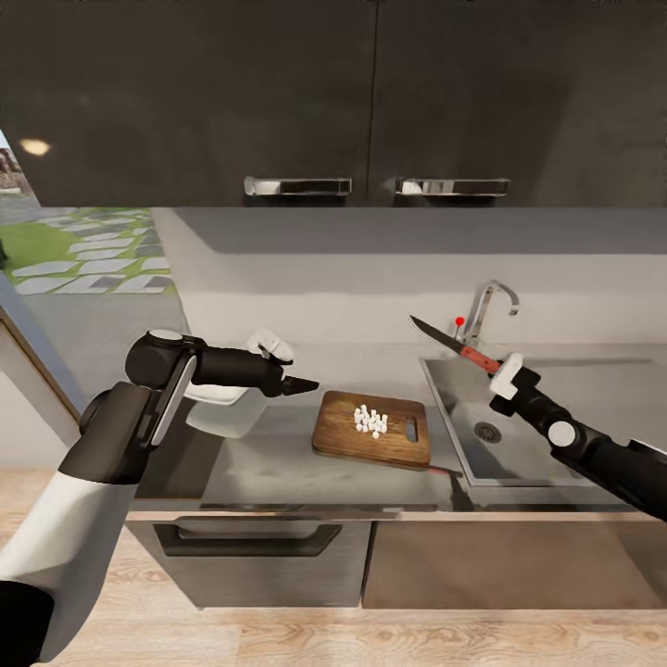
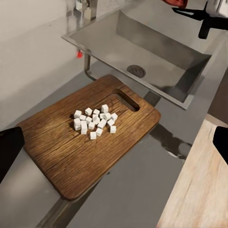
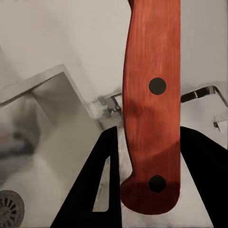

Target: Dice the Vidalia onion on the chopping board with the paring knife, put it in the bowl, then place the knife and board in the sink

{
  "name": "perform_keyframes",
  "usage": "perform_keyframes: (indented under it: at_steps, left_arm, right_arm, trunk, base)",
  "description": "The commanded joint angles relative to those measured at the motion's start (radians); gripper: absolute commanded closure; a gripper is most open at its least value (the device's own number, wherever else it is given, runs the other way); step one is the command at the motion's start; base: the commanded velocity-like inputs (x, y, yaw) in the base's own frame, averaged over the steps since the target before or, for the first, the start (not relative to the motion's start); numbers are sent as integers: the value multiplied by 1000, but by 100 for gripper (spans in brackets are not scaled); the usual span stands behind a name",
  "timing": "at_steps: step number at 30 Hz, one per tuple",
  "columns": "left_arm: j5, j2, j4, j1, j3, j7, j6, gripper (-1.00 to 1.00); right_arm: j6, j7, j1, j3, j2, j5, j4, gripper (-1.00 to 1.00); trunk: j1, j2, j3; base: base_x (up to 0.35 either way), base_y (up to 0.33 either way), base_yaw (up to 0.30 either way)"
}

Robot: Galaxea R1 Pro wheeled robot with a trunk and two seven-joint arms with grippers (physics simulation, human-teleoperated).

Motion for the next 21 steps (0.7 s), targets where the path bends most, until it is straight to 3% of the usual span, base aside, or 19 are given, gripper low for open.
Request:
perform_keyframes:
  at_steps: [1, 5, 8, 13, 18, 21]
  left_arm:
    - [-5, 0, -1, -1, 0, -6, 6, -100]
    - [-5, 0, -1, -1, 0, -6, 6, -100]
    - [-5, 0, -1, -1, 0, -6, 6, -100]
    - [-5, 0, -1, -1, -1, -6, 6, -100]
    - [-5, 0, -1, -1, 0, -6, 6, -100]
    - [-5, 0, -1, -1, 0, -6, 6, -100]
  right_arm:
    - [5, -10, -3, 7, -1, -28, -2, 100]
    - [9, -10, -3, 7, -2, -93, -2, 100]
    - [10, -9, -3, 11, -1, -115, -2, 100]
    - [11, 11, -3, 46, 2, -153, -14, 100]
    - [12, 68, -3, 112, 3, -252, -30, 100]
    - [11, 96, -3, 130, 3, -294, -32, 100]
  trunk:
    - [-3, 5, 1]
    - [-19, 33, 14]
    - [-30, 54, 23]
    - [-38, 68, 29]
    - [-38, 68, 29]
    - [-38, 68, 29]
  base:
    - [0, 0, 0]
    - [0, 0, 0]
    - [0, 0, 0]
    - [0, 0, 0]
    - [0, 0, 0]
    - [0, 0, 0]
